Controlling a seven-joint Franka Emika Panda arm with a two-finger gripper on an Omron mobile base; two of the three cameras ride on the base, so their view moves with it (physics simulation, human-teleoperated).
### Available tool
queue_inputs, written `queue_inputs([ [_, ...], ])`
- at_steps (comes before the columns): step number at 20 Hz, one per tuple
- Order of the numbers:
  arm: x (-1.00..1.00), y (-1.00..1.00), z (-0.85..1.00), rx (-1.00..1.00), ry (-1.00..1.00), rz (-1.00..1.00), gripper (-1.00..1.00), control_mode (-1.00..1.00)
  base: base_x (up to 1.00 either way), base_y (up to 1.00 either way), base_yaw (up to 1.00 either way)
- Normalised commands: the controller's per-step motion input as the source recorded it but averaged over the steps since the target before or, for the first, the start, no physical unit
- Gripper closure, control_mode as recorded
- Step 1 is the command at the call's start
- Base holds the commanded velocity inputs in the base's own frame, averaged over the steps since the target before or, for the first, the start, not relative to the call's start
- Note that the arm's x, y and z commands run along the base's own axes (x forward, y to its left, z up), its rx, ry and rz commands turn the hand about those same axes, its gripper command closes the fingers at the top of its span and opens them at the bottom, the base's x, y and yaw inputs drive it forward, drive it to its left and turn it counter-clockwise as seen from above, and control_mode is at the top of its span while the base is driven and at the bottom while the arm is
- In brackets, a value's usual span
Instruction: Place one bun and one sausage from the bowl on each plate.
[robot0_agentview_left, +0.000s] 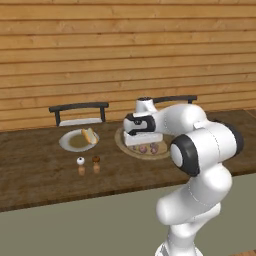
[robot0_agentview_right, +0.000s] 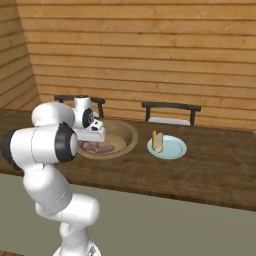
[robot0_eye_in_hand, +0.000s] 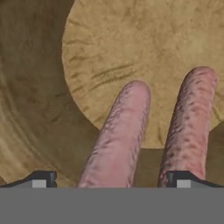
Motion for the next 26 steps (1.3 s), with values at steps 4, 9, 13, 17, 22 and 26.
queue_inputs([
  [4,-0.07,0.1,-0.18,0.0,0.0,0.0,-1.0,-1.0,0.0,0.0,0.0],
  [9,-0.09,0.19,-0.02,0.0,0.0,0.0,-1.0,-1.0,0.0,0.0,0.0],
  [13,-0.28,0.09,-0.16,0.0,0.0,-0.06,-1.0,-1.0,0.0,0.0,0.0],
  [17,-0.13,0.0,-0.01,0.0,0.0,-0.13,-1.0,-1.0,0.0,0.0,0.0],
  [22,0.0,0.0,-0.01,0.0,0.0,-0.06,1.0,-1.0,0.0,0.0,0.0],
  [26,-0.01,-0.04,-0.09,0.0,0.08,-0.01,1.0,-1.0,0.0,0.0,0.0],
])
